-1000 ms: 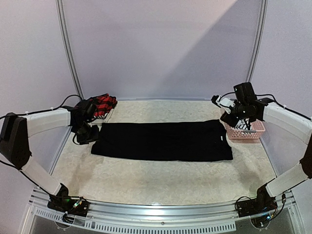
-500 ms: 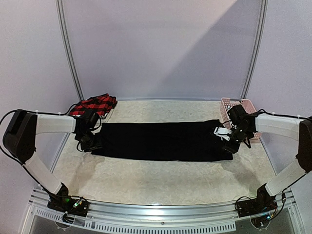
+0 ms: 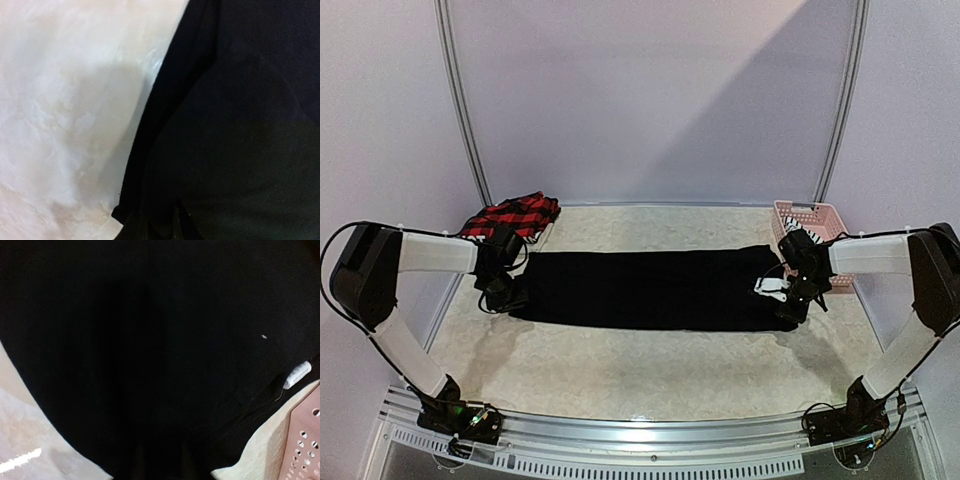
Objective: Fold and stack the mixed laundry pile
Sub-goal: Move the rectangle-folded T-shirt to the center of the board.
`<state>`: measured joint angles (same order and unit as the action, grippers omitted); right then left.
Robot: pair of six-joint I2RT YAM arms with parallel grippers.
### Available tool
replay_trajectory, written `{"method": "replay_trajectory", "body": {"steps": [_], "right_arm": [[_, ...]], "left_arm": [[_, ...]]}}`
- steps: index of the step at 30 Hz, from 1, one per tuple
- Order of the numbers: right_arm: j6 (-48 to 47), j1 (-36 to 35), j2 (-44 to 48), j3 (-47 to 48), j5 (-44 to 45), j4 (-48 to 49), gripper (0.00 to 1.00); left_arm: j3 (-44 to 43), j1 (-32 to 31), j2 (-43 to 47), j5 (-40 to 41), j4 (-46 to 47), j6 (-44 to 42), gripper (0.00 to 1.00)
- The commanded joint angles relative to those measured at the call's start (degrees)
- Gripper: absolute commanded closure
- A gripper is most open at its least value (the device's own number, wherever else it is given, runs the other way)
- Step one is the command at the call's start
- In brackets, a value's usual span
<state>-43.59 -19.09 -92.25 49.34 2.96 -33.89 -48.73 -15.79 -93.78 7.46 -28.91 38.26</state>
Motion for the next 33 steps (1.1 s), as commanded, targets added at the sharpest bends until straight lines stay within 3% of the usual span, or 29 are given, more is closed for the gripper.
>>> {"method": "replay_trajectory", "body": {"steps": [1,3,5,20,23,28,33], "right_arm": [[-1.61,0.28,-3.04,-1.75,1.60,1.59,0.86],[-2.29,0.33,-2.99,-2.40,1.66,1.80,0.97],[-2.83,0.27,-2.56,-2.81,1.82,1.10,1.00],[-6.07,-0.15,18.75,-11.66,-1.29,-15.12,1.00],[-7.49,-0.33,22.54,-12.90,-2.29,-18.64,0.94],[-8.44,-0.27,28.07,-8.62,-4.12,-22.54,0.64],[-5.68,0.19,26.80,4.85,-12.90,-26.58,0.56]], "left_arm": [[2.10,0.55,1.81,0.51,-4.75,-0.29,0.90],[2.85,0.54,3.13,0.37,-5.43,-0.06,0.97],[3.42,0.53,4.46,-0.08,-6.30,0.21,1.00],[9.84,-0.33,22.90,-1.76,-20.30,4.62,1.00],[10.03,-1.21,25.94,-3.05,-22.19,5.86,1.00],[3.02,-2.70,30.09,-0.05,-30.12,6.51,0.59],[-8.96,-4.69,29.76,0.46,-30.53,2.86,0.53]]}}
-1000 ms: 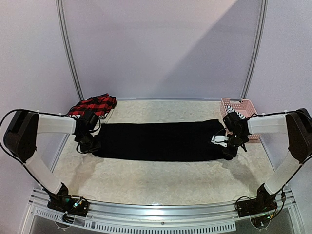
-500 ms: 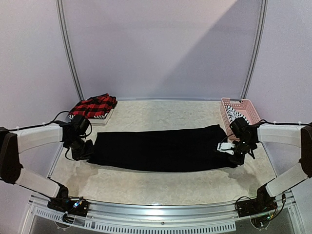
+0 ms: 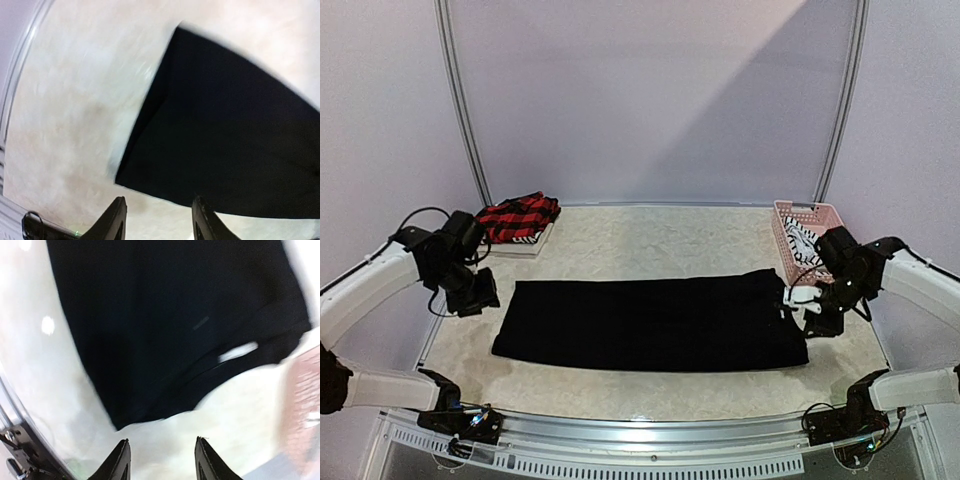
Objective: Fold and stack the mixed laundry pile
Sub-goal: Move the rectangle-folded T-shirt to the center of the board, then adjust the rectangle-folded T-shirt at the center of the board.
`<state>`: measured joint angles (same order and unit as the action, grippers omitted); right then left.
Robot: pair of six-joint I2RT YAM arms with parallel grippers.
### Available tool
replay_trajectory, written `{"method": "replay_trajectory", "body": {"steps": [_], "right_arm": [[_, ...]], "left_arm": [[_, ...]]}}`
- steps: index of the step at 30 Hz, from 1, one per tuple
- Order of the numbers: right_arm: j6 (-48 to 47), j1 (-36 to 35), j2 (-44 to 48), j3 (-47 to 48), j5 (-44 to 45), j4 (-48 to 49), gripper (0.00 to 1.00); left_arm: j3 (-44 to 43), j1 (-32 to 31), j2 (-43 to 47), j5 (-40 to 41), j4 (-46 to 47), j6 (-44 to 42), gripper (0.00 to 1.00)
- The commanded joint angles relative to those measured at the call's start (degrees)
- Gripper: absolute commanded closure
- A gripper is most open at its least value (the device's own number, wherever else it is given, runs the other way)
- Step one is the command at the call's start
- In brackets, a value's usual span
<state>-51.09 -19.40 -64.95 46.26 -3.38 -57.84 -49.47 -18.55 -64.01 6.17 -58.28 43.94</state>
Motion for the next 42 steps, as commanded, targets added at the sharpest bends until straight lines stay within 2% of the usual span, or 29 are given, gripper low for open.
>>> {"method": "replay_trajectory", "body": {"steps": [1,4,7,10,16,20,25,32,37,42], "right_arm": [[3.83,0.50,-2.58,10.09,-7.62,-1.87,0.56],[10.49,0.50,-8.35,15.10,-8.19,2.65,0.56],[16.16,0.59,-15.84,19.25,-6.63,6.39,0.57],[17.85,0.75,-21.88,22.63,-6.78,9.14,0.56],[17.79,0.79,-30.33,30.46,-14.94,10.56,0.53],[19.52,0.77,-39.20,37.52,-20.19,7.35,0.46],[19.56,0.61,-48.26,42.39,-22.92,5.00,0.44],[18.52,-0.61,-52.58,43.12,-23.55,4.58,0.45],[18.57,-0.93,-54.58,43.21,-22.76,5.37,0.49],[17.80,-0.94,-55.39,43.17,-23.00,5.05,0.70]], "left_arm": [[-9.79,-2.52,-1.09,1.66,1.57,-4.05,0.53],[-13.30,-5.05,-5.72,-0.53,10.31,-8.60,0.53],[-15.87,-7.85,-12.88,-6.09,20.39,-12.51,0.53],[-19.39,-10.58,-20.73,-10.97,27.91,-14.20,0.52],[-30.54,-16.49,-36.08,-14.48,32.81,-15.03,0.53],[-32.92,-18.66,-42.95,-17.29,37.32,-11.45,0.52],[-35.29,-20.65,-48.04,-18.36,39.29,-10.19,0.53],[-37.04,-21.38,-51.90,-19.69,39.84,-10.08,0.53],[-37.98,-21.44,-54.48,-21.33,41.13,-9.39,0.53],[-40.67,-21.53,-57.34,-22.26,41.60,-9.34,0.54]]}}
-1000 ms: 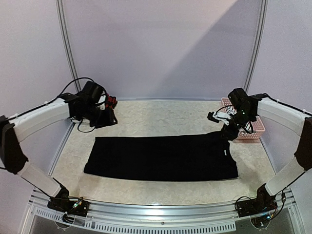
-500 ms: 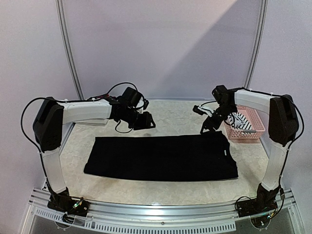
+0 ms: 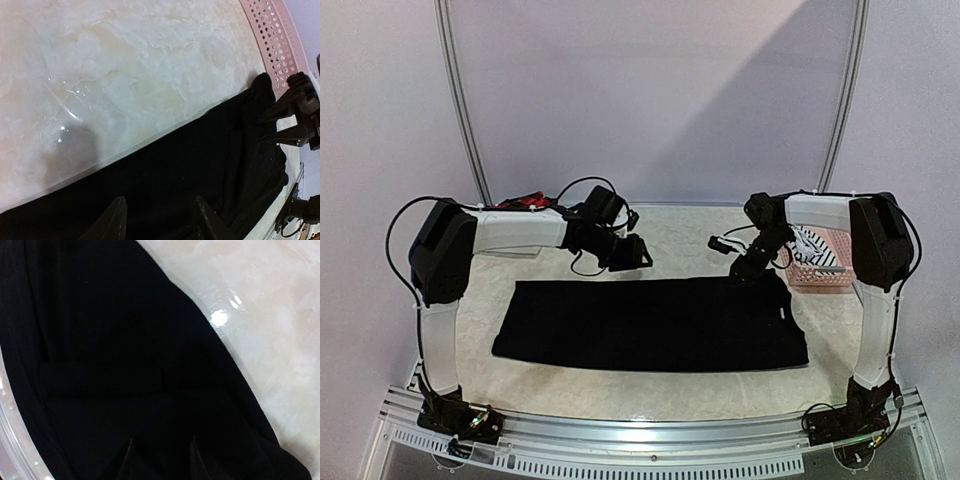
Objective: Fold and stack the mixed laundry pile
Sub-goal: Adjust the rectangle-folded T-shirt at the center of the board.
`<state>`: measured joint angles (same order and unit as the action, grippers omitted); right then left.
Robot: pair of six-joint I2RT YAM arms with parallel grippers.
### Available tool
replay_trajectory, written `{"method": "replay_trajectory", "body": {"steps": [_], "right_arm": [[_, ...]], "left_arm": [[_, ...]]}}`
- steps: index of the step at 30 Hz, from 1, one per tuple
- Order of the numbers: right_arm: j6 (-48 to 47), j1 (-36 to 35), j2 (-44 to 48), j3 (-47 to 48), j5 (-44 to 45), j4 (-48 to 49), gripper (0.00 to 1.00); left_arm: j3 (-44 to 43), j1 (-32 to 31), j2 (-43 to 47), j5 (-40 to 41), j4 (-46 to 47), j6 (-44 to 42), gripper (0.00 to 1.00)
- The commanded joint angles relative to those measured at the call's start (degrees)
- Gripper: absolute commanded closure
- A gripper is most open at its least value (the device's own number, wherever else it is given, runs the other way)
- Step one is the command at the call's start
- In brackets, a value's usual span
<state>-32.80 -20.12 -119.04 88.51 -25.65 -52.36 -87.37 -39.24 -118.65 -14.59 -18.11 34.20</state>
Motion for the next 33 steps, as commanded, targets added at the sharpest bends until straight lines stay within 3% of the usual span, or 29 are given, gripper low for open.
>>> {"method": "replay_trajectory", "body": {"steps": [1,4,7,19,27,33], "right_arm": [[-0.62,-0.23,-1.08,0.88,-0.86,-0.63,0.76],[-1.28,-0.19,-0.05,0.75,-1.59,-1.33,0.92],[-1.98,-0.19,1.66,-0.60,-1.78,-1.46,1.00],[-5.08,-0.18,12.47,-8.37,0.57,0.67,0.99],[-7.22,-0.70,14.12,-13.71,0.08,1.11,0.97],[-8.66,-0.80,14.44,-17.15,2.55,-0.01,0.93]], "left_arm": [[-3.59,-0.90,-3.40,-1.75,1.48,0.39,0.54],[-6.55,-1.05,-5.81,-2.56,1.63,0.51,0.54],[-9.43,-1.54,-8.66,-3.64,2.93,0.82,0.55],[-22.00,-6.12,-22.49,-9.79,10.03,2.77,0.55],[-22.17,-8.22,-24.64,-15.75,16.37,4.18,0.57],[-22.21,-9.44,-25.20,-15.52,16.77,3.93,0.57]]}}
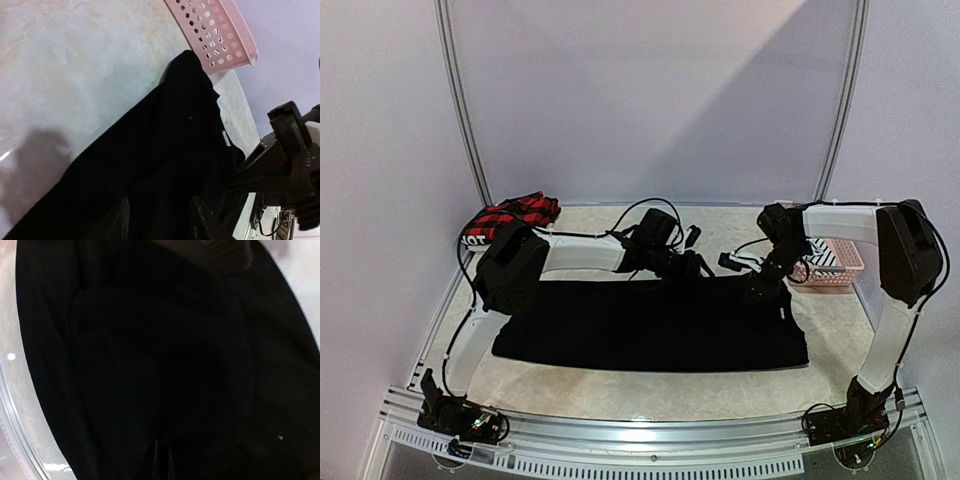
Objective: Fold and stack the mixed laundry pile
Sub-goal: Adjust the rectangle-folded T-shirt at the center of the board.
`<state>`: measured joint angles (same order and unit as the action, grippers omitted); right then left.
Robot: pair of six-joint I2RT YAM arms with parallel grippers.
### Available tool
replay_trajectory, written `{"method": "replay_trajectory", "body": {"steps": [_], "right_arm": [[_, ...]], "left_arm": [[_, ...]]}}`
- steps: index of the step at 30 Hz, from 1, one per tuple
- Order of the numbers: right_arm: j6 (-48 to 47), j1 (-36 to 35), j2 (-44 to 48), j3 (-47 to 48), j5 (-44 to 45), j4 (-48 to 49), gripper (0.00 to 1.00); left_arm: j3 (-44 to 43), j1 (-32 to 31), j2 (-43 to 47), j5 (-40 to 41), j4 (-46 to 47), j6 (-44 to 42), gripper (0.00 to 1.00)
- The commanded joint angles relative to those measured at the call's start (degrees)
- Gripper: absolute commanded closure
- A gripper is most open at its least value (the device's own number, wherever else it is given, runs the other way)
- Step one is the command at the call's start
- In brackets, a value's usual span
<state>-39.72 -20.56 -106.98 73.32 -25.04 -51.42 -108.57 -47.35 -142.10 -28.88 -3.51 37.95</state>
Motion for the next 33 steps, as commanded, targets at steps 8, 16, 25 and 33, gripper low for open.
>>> {"method": "replay_trajectory", "body": {"steps": [8,16,25,33], "right_arm": [[-2.93,-0.53,3.91,-5.86,5.17,-2.58,0.86],[-4.00,-0.01,7.41,-6.93,4.26,-5.52,0.67],[-1.60,0.87,6.87,-1.96,1.29,-7.05,0.65],[-1.32,0.80,6.61,-1.36,1.03,-6.85,0.65]], "left_arm": [[-3.52,-1.81,-3.89,-1.85,2.23,0.80,0.59],[-4.70,-2.57,-4.66,-2.10,1.53,0.51,0.61],[-10.64,-2.28,-8.44,-0.16,-7.04,1.60,0.63],[-11.79,-2.66,-10.46,1.14,-11.05,0.57,0.57]]}}
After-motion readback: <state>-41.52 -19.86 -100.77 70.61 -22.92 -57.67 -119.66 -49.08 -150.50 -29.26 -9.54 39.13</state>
